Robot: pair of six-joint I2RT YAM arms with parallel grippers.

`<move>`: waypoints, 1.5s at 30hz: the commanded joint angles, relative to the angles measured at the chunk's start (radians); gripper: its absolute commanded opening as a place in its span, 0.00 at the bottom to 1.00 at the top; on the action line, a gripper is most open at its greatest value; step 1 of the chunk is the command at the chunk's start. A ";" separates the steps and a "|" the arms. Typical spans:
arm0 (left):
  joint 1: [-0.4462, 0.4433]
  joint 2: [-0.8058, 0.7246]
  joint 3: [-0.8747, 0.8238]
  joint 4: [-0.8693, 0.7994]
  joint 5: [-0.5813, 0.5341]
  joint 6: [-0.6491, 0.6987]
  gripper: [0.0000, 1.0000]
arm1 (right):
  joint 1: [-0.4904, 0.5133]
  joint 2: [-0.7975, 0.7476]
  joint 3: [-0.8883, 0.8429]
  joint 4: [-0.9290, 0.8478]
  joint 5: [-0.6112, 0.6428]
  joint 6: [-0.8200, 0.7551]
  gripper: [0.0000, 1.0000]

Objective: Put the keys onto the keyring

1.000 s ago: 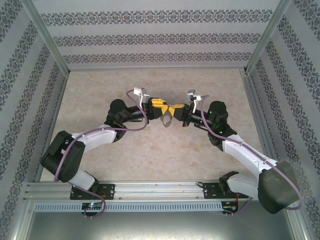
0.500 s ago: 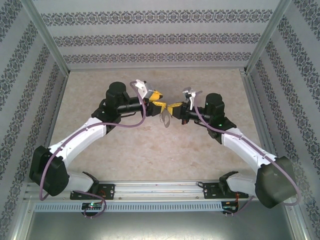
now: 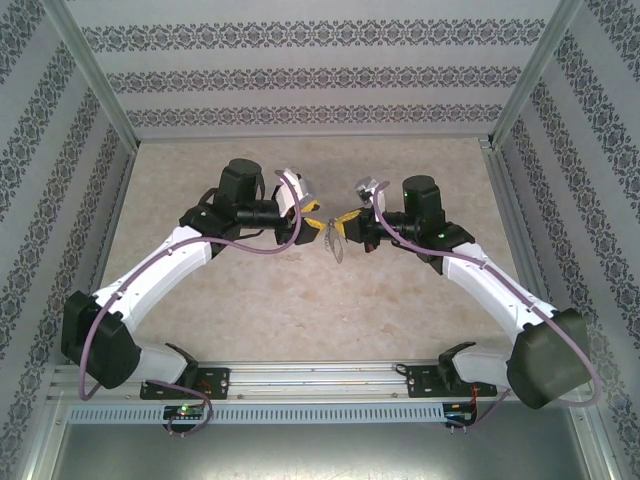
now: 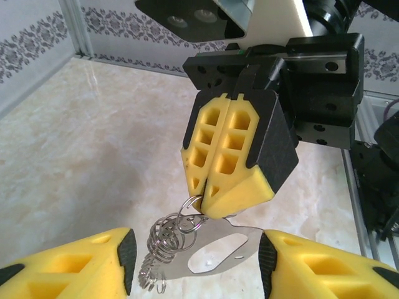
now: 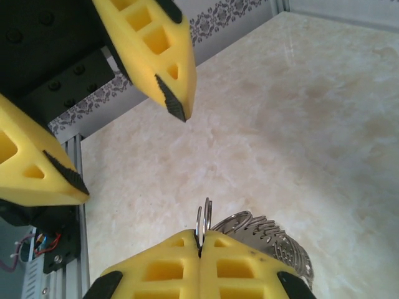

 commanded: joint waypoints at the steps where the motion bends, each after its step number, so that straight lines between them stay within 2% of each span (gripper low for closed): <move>1: 0.022 0.032 0.041 -0.077 0.075 0.031 0.55 | -0.002 0.001 0.024 -0.009 -0.067 -0.028 0.00; 6: 0.032 0.069 0.074 -0.116 0.126 0.026 0.54 | 0.002 -0.003 0.018 0.005 -0.095 -0.014 0.00; 9: 0.033 0.084 0.090 -0.124 0.152 0.018 0.49 | 0.004 -0.002 0.018 0.017 -0.113 -0.002 0.00; 20: 0.034 0.122 0.097 -0.086 0.237 -0.030 0.44 | 0.021 0.009 0.026 0.032 -0.119 0.010 0.00; 27: 0.034 0.141 0.098 -0.081 0.261 -0.046 0.43 | 0.022 0.006 0.025 0.041 -0.127 0.017 0.00; 38: 0.033 0.165 0.114 -0.102 0.334 -0.053 0.37 | 0.021 0.006 0.025 0.051 -0.130 0.022 0.00; 45: 0.034 0.166 0.110 -0.107 0.344 -0.053 0.33 | 0.014 0.001 0.022 0.052 -0.156 0.025 0.00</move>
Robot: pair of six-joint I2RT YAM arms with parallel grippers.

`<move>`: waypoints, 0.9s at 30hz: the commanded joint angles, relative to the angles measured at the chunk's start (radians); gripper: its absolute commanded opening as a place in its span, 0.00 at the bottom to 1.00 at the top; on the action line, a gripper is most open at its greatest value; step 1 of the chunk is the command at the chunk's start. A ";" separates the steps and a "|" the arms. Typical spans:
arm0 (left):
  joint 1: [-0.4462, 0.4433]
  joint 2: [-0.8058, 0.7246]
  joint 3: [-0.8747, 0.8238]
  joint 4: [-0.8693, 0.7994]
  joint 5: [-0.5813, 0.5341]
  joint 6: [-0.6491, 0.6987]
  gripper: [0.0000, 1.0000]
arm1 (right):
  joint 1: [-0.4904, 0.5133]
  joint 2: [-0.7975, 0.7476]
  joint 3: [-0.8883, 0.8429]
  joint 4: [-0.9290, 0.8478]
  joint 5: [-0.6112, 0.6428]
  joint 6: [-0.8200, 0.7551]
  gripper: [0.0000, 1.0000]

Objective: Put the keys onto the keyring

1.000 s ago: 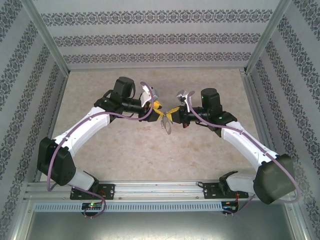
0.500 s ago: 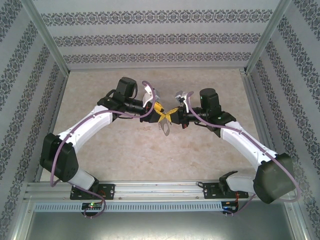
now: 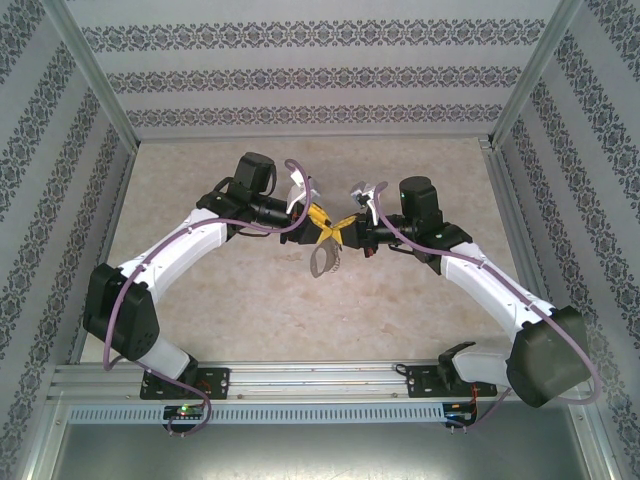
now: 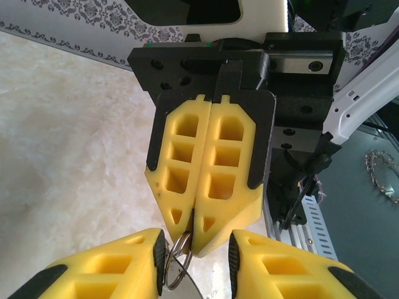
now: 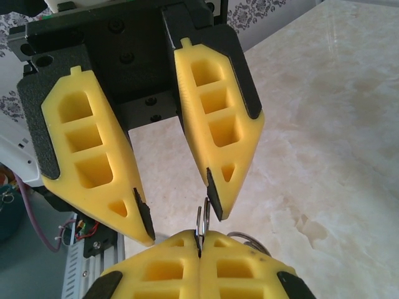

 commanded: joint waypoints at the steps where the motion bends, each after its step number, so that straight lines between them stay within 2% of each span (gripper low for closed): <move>1: 0.012 0.008 0.021 -0.019 0.040 -0.006 0.32 | -0.002 -0.005 0.022 0.054 -0.050 0.002 0.00; 7: 0.012 0.005 0.013 0.004 0.059 -0.019 0.19 | -0.015 -0.010 0.016 0.054 -0.060 0.001 0.00; 9: 0.012 0.003 0.012 0.006 0.065 -0.022 0.17 | -0.021 -0.014 0.015 0.054 -0.070 0.004 0.00; 20: 0.012 0.003 -0.001 0.039 0.114 -0.052 0.29 | -0.050 -0.035 0.004 0.066 -0.106 0.017 0.00; 27: 0.010 0.019 -0.001 0.060 0.126 -0.071 0.32 | -0.052 -0.032 0.008 0.079 -0.114 0.029 0.00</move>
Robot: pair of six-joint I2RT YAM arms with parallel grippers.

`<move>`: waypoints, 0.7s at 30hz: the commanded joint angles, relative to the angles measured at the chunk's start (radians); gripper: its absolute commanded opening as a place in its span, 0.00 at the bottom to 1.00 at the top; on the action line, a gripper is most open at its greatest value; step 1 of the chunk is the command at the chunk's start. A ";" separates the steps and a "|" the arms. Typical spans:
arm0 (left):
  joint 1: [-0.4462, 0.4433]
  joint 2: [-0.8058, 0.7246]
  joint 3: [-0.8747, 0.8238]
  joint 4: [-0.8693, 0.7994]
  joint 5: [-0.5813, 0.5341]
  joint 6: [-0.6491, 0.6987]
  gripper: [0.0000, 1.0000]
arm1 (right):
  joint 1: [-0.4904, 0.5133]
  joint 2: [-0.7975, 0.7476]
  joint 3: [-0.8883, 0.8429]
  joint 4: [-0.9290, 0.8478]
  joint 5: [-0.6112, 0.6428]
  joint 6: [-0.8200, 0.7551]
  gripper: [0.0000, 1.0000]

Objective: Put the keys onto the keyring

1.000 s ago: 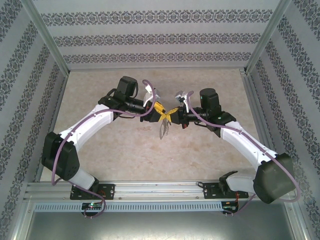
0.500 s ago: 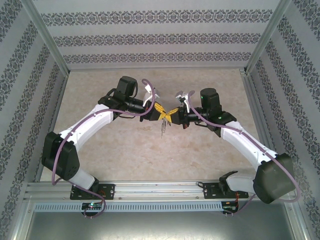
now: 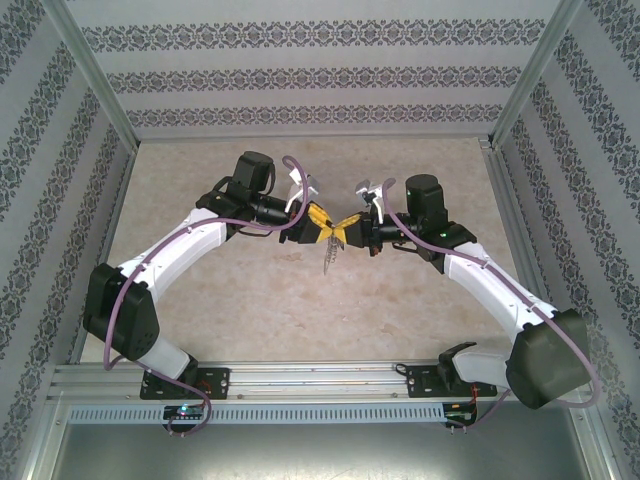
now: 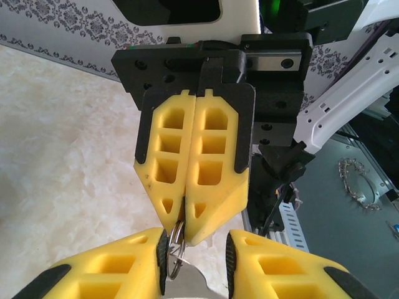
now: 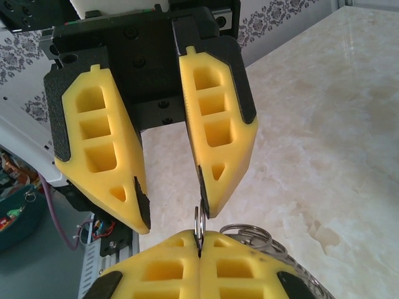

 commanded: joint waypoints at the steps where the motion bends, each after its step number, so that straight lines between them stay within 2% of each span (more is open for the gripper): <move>1: 0.004 0.018 -0.003 0.037 0.052 -0.023 0.32 | -0.011 -0.022 0.010 0.067 -0.032 0.013 0.00; 4: 0.001 0.025 -0.002 0.051 0.051 -0.029 0.31 | -0.011 -0.021 0.010 0.071 -0.029 0.018 0.00; 8: -0.004 0.031 -0.002 0.061 0.051 -0.030 0.25 | -0.011 -0.023 0.009 0.071 -0.025 0.019 0.00; 15: -0.011 0.032 -0.015 0.078 0.055 -0.030 0.00 | -0.012 -0.022 0.007 0.072 -0.019 0.018 0.00; 21: -0.014 0.011 -0.055 0.173 0.029 -0.084 0.00 | -0.012 -0.027 0.001 0.080 -0.003 0.027 0.00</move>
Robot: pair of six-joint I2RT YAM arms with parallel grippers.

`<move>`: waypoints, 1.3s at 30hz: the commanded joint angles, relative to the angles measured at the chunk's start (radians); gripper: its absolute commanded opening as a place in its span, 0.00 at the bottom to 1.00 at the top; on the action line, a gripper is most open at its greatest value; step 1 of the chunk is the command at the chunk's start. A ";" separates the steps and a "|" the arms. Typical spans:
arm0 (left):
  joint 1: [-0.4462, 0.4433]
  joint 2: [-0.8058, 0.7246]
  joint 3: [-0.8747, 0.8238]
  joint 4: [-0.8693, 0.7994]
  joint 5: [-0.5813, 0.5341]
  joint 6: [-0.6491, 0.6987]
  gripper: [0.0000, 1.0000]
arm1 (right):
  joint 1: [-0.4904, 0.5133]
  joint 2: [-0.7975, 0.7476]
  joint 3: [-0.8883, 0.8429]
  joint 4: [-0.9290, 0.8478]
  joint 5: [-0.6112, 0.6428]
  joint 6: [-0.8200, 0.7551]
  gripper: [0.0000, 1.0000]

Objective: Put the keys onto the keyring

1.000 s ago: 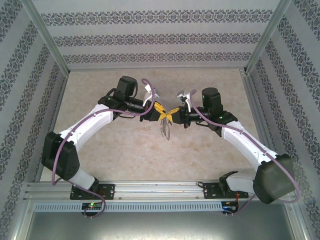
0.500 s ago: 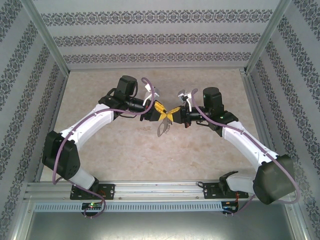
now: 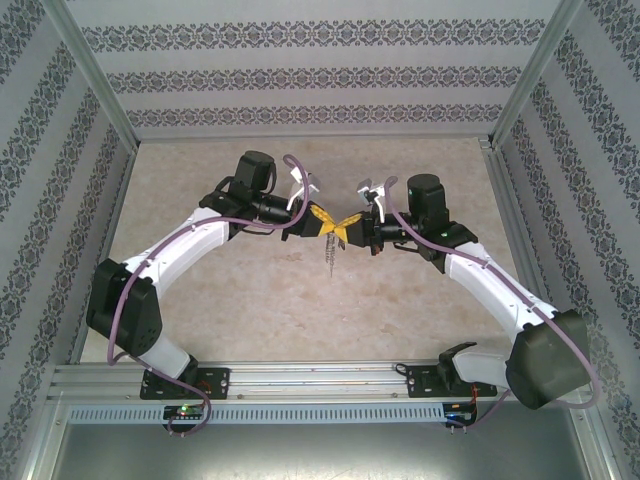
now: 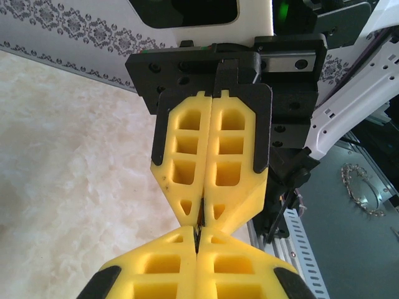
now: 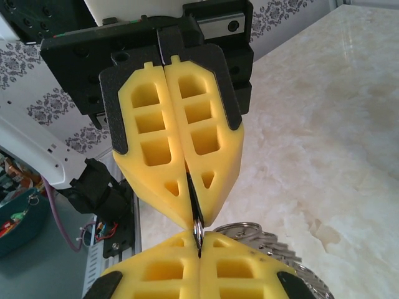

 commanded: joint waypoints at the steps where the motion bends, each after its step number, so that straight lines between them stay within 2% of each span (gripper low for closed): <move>1: -0.013 -0.020 -0.047 0.109 -0.006 -0.059 0.00 | -0.007 -0.025 0.002 0.083 0.007 0.013 0.00; 2: -0.013 -0.032 -0.068 0.166 -0.035 -0.085 0.00 | -0.006 -0.029 -0.001 0.085 0.015 0.016 0.00; 3: -0.013 -0.044 -0.094 0.222 -0.062 -0.110 0.00 | -0.006 -0.032 -0.004 0.090 0.025 0.021 0.05; 6: -0.013 -0.087 -0.189 0.440 -0.140 -0.198 0.00 | -0.006 -0.047 -0.023 0.103 0.069 0.031 0.29; 9: -0.013 -0.116 -0.246 0.569 -0.190 -0.251 0.00 | -0.009 -0.067 -0.052 0.124 0.116 0.043 0.39; 19: -0.013 -0.145 -0.291 0.694 -0.206 -0.331 0.00 | 0.002 -0.117 -0.148 0.199 0.272 0.081 0.45; 24: -0.014 -0.158 -0.298 0.721 -0.212 -0.351 0.00 | 0.023 -0.151 -0.192 0.207 0.358 0.073 0.52; 30: -0.013 -0.157 -0.294 0.739 -0.204 -0.371 0.00 | 0.048 -0.153 -0.196 0.206 0.375 0.072 0.59; 39: -0.015 -0.152 -0.294 0.746 -0.200 -0.386 0.00 | 0.087 -0.092 -0.136 0.223 0.388 0.067 0.60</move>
